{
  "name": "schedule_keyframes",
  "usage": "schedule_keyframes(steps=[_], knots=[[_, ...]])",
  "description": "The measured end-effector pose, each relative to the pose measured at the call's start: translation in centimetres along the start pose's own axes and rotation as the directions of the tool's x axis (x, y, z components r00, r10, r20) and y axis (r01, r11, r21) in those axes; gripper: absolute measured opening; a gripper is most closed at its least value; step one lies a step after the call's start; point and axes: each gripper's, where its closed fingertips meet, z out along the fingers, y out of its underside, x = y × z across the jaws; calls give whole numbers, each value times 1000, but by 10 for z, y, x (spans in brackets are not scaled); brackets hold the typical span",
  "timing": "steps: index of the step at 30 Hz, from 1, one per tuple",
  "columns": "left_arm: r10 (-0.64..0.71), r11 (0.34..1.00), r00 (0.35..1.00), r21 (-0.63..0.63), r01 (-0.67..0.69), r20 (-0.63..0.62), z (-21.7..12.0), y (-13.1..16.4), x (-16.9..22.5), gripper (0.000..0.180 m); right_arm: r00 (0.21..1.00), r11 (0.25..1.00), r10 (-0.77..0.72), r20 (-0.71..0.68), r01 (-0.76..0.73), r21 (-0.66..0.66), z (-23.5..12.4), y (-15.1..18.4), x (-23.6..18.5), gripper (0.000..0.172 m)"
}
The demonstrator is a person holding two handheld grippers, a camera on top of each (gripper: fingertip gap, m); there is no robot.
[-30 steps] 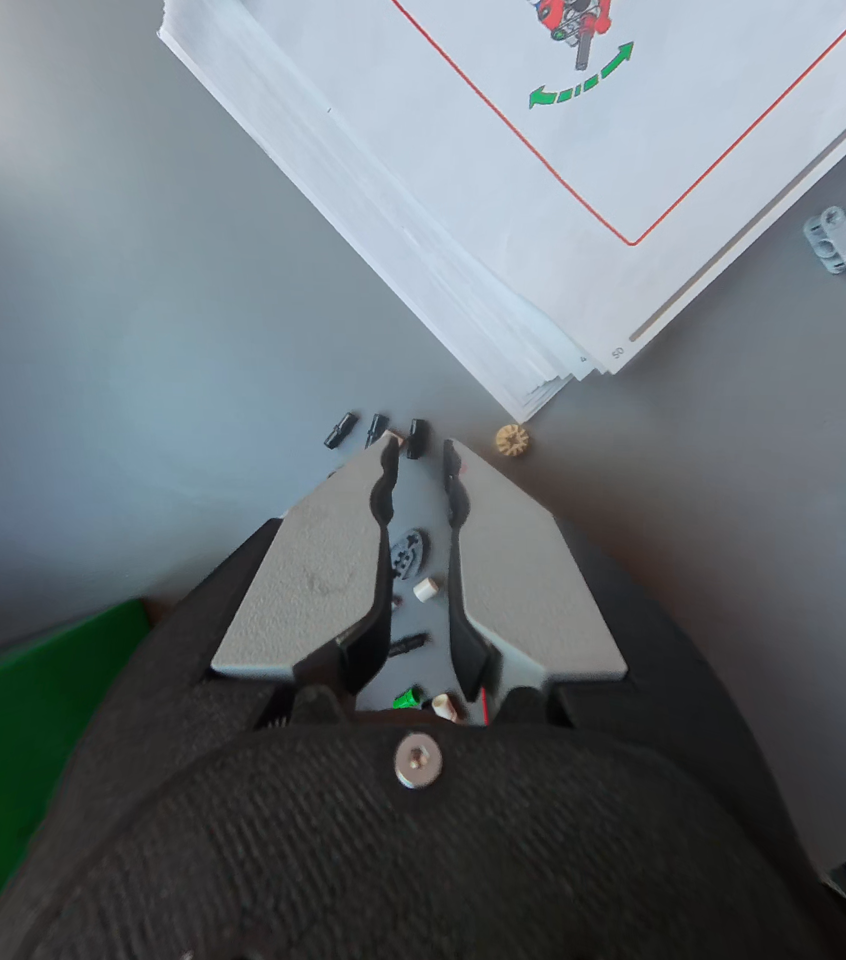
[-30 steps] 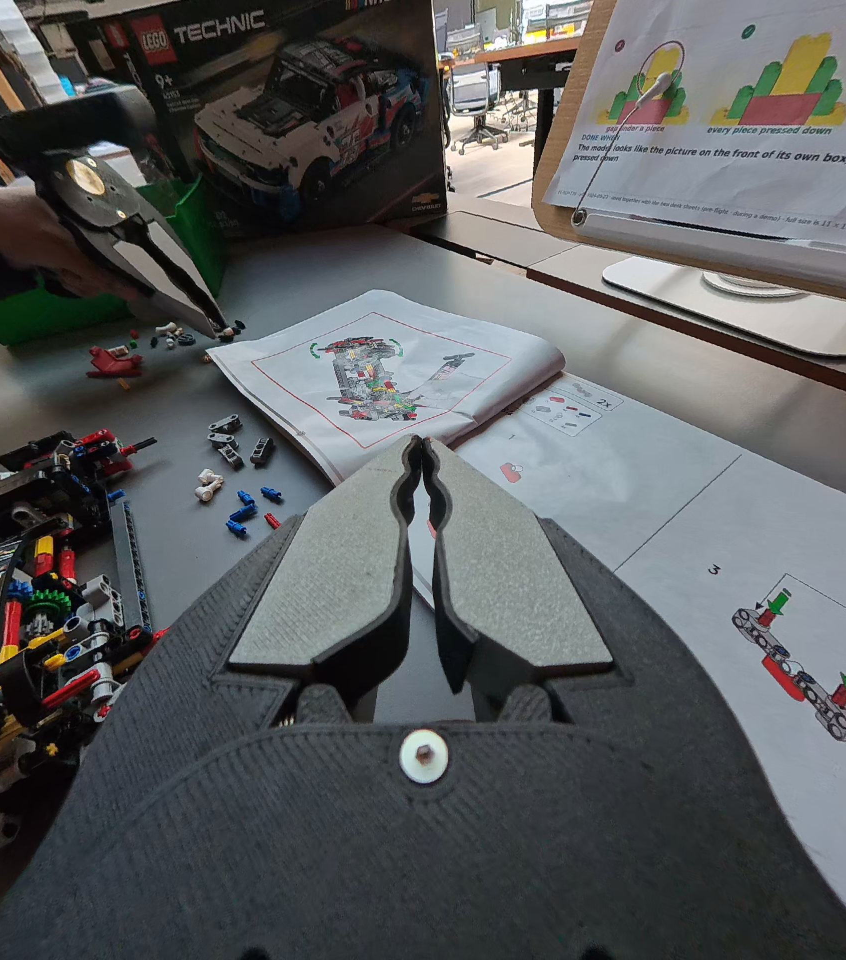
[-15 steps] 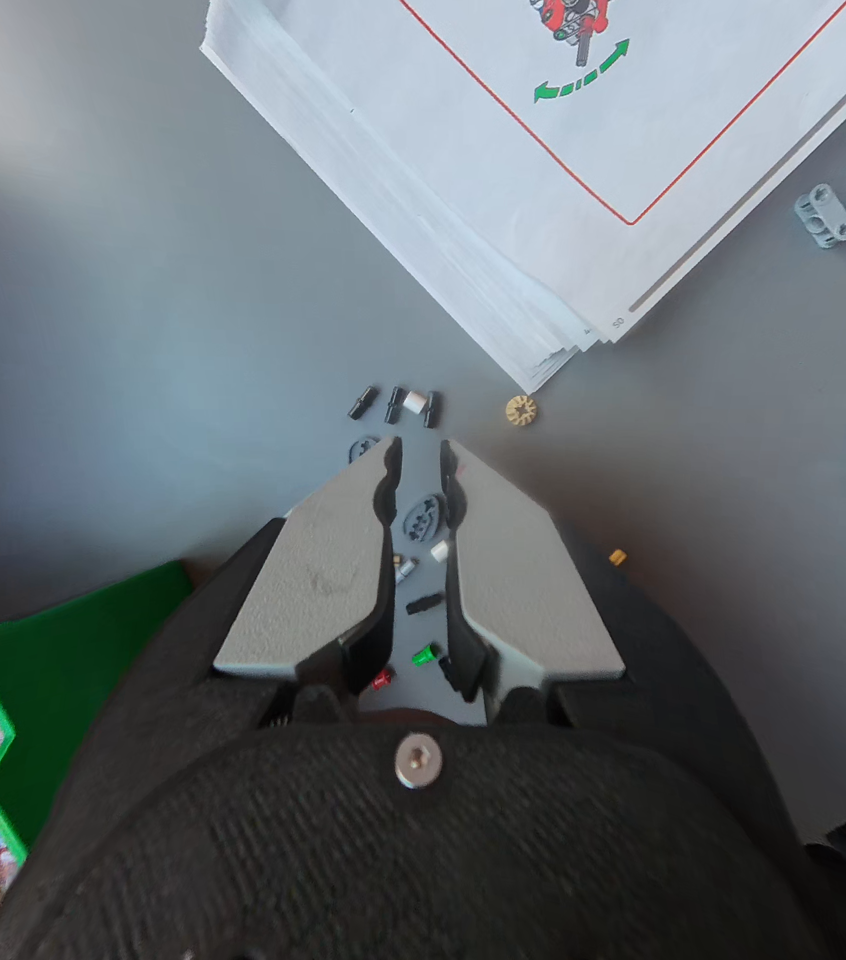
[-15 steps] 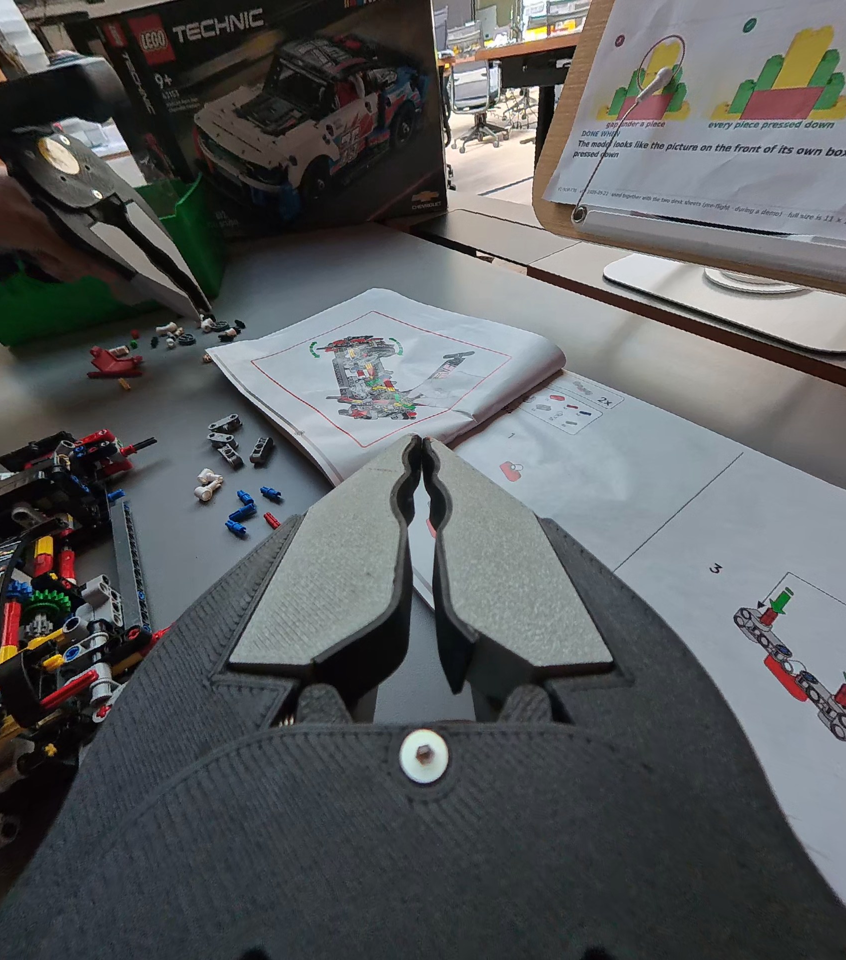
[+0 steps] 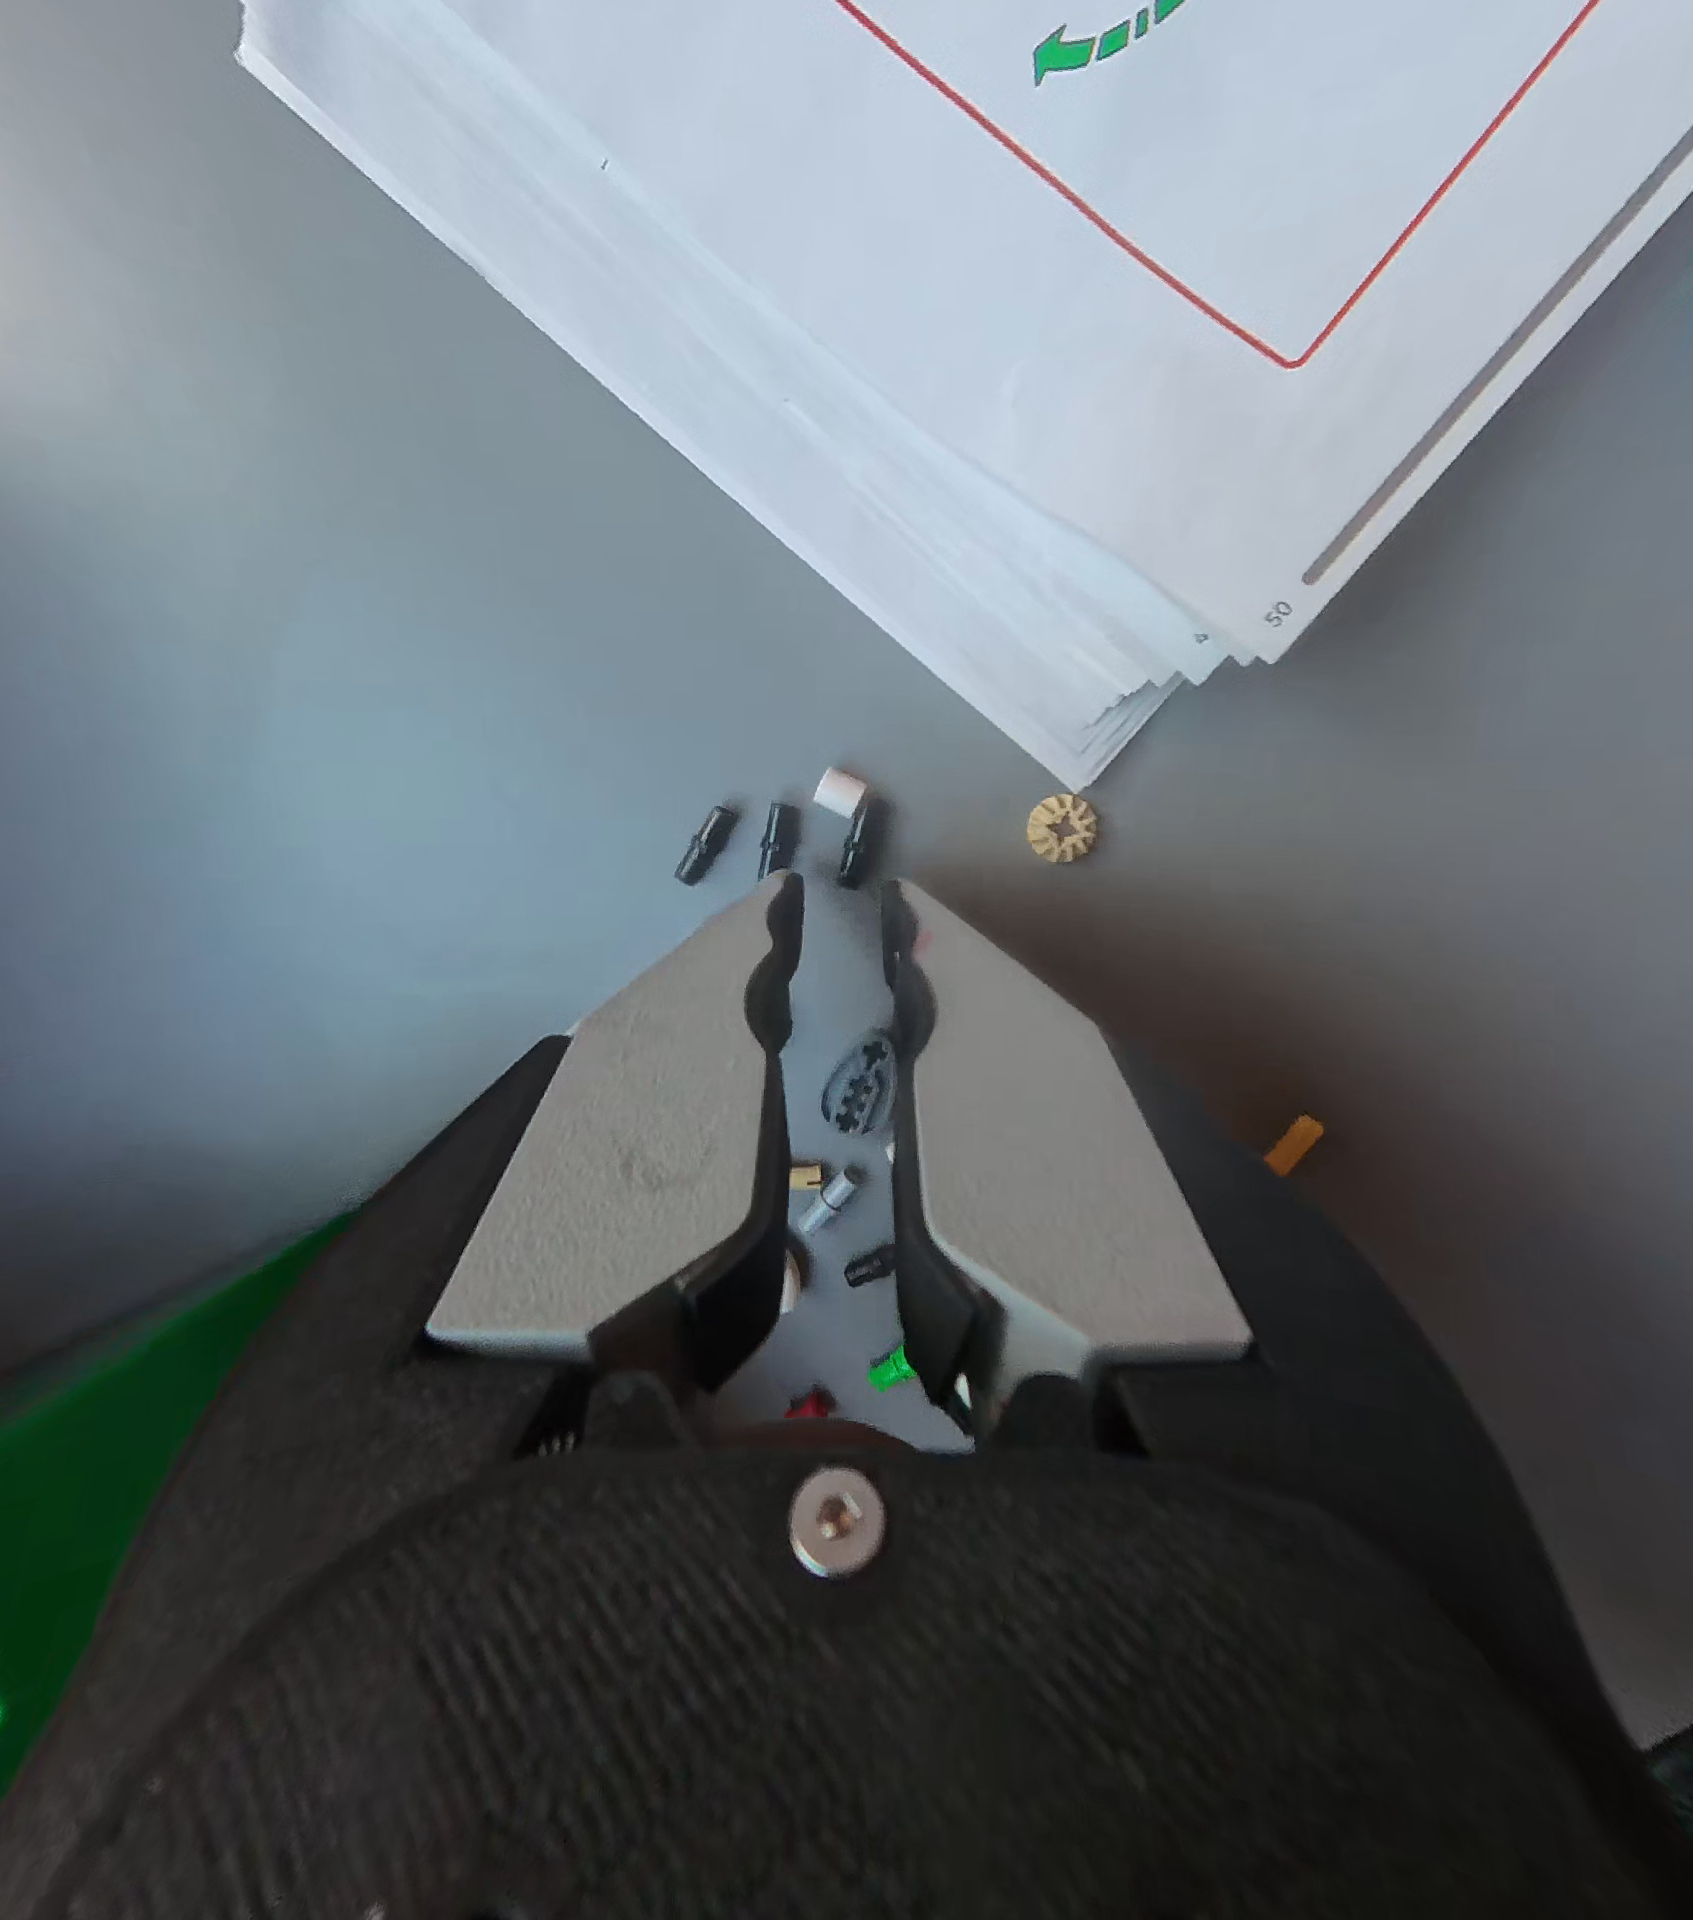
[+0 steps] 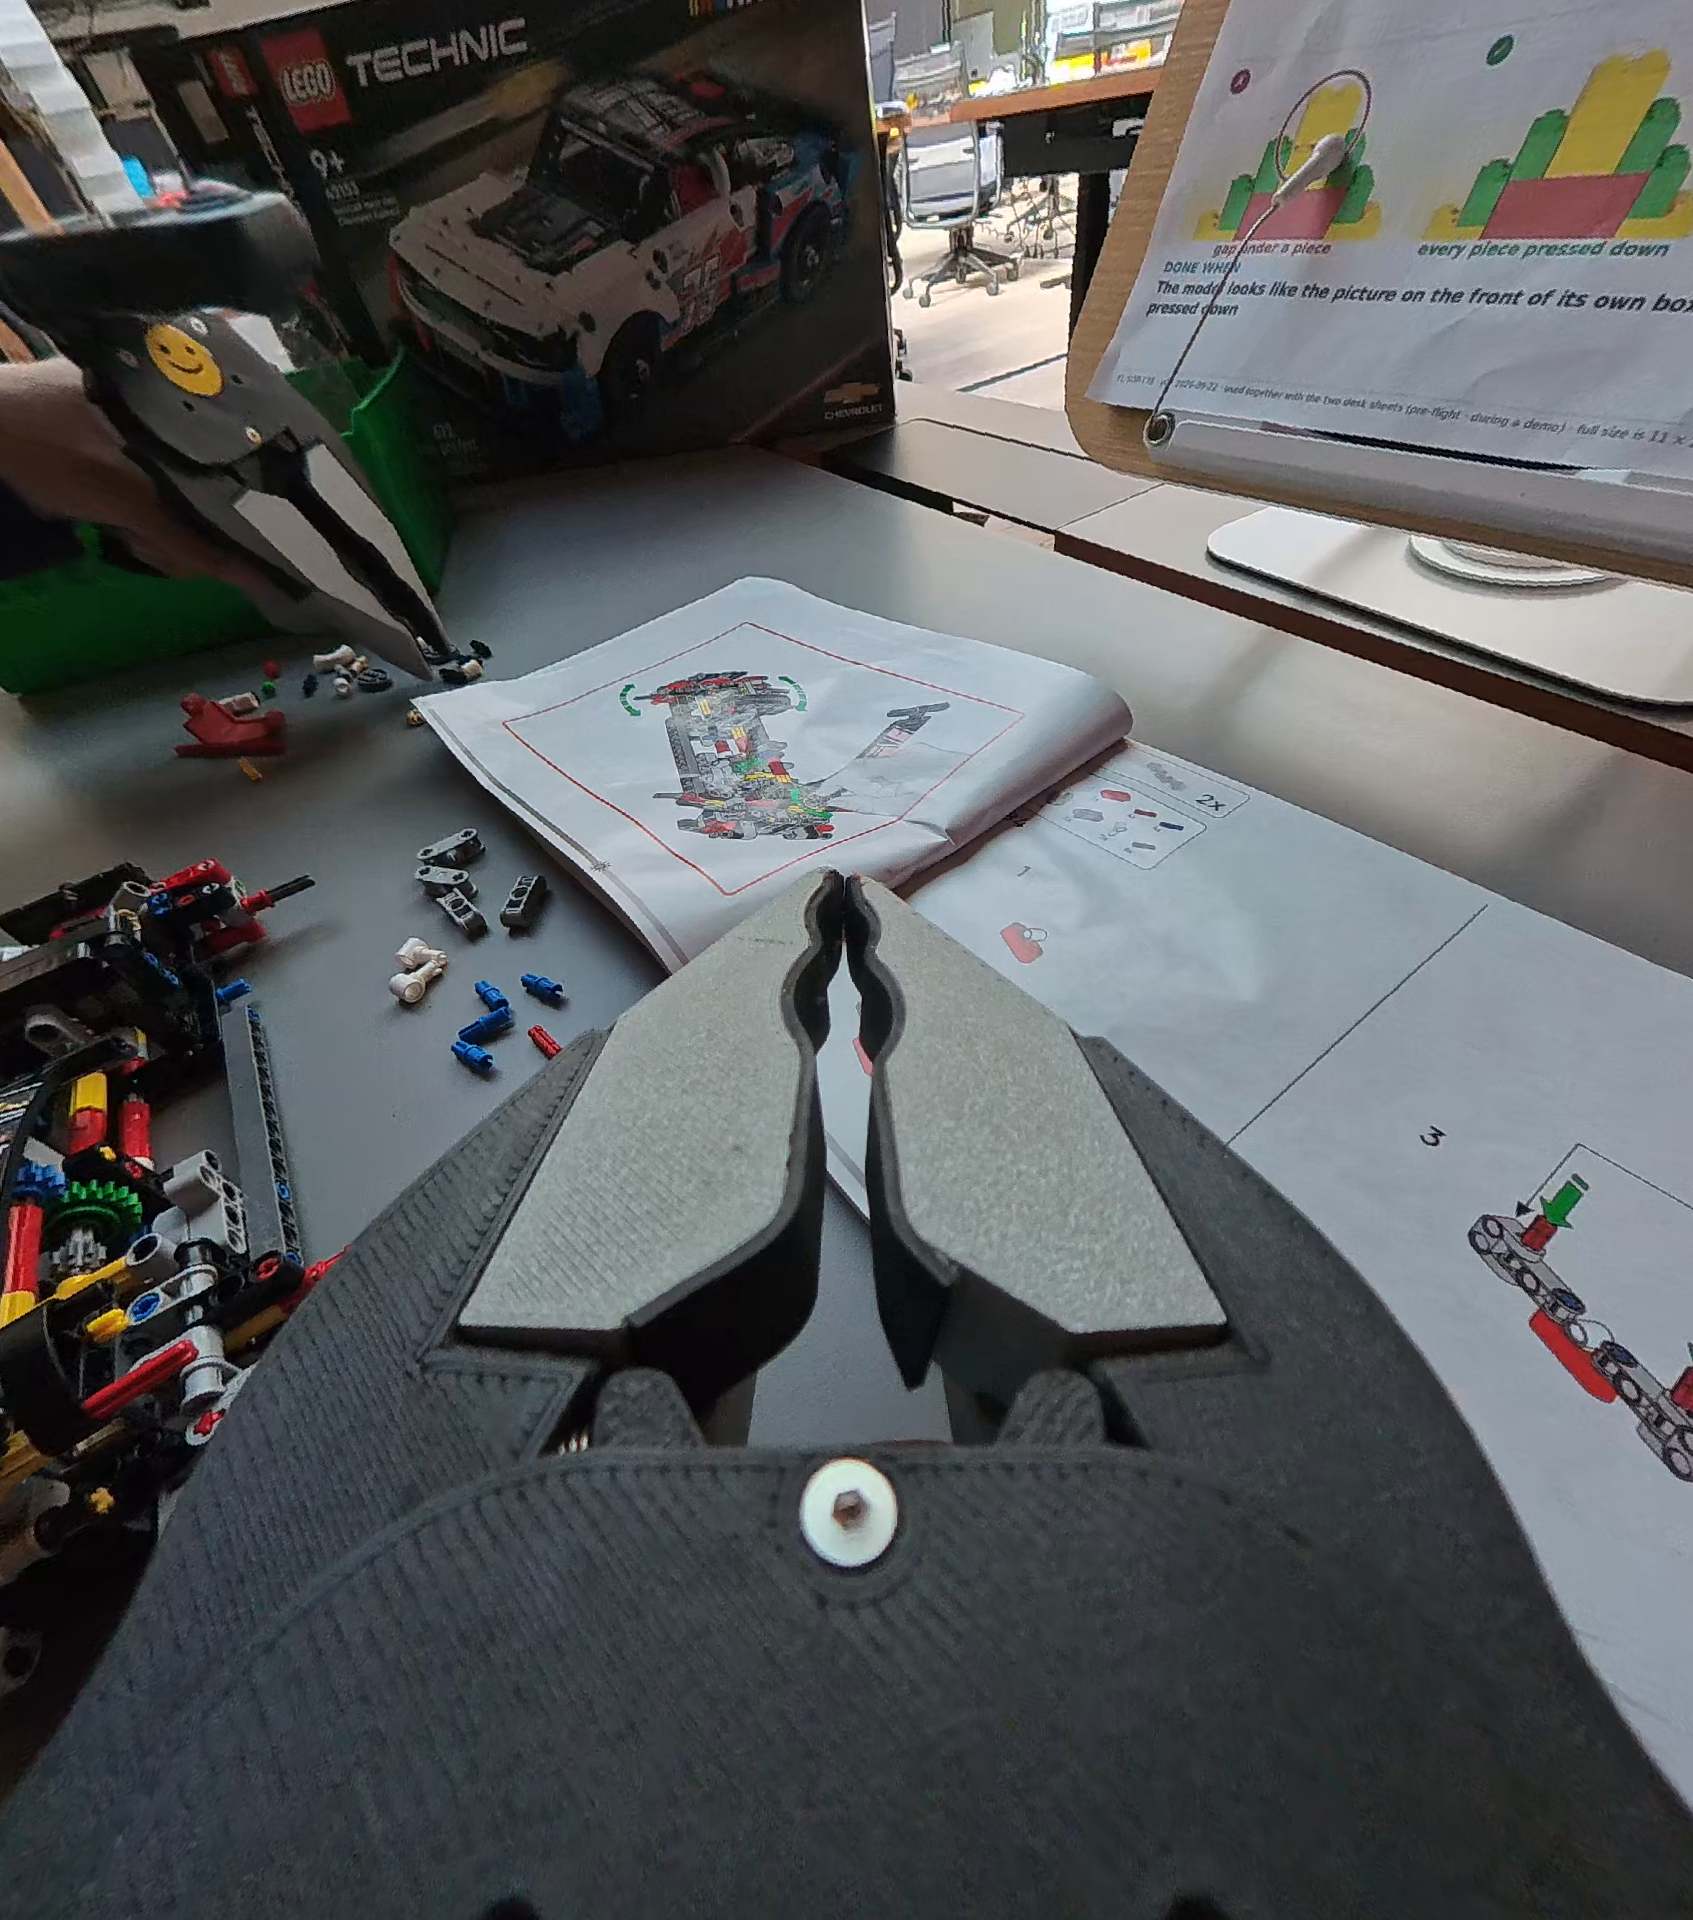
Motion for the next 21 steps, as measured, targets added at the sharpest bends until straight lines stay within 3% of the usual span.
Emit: schedule_keyframes(steps=[13, 21], knots=[[-10, 1000, 998, 29, 11, -54, 1, 2, 12, 1, 1000, 1000, 1, 3, -1, 0, 0, 0, 0, 0], [44, 991, 995, 128, -32, -87, -22, -15, 44, 1, 1000, 1000, 1, 2, -1, -1, 0, 0, 0, 0]])
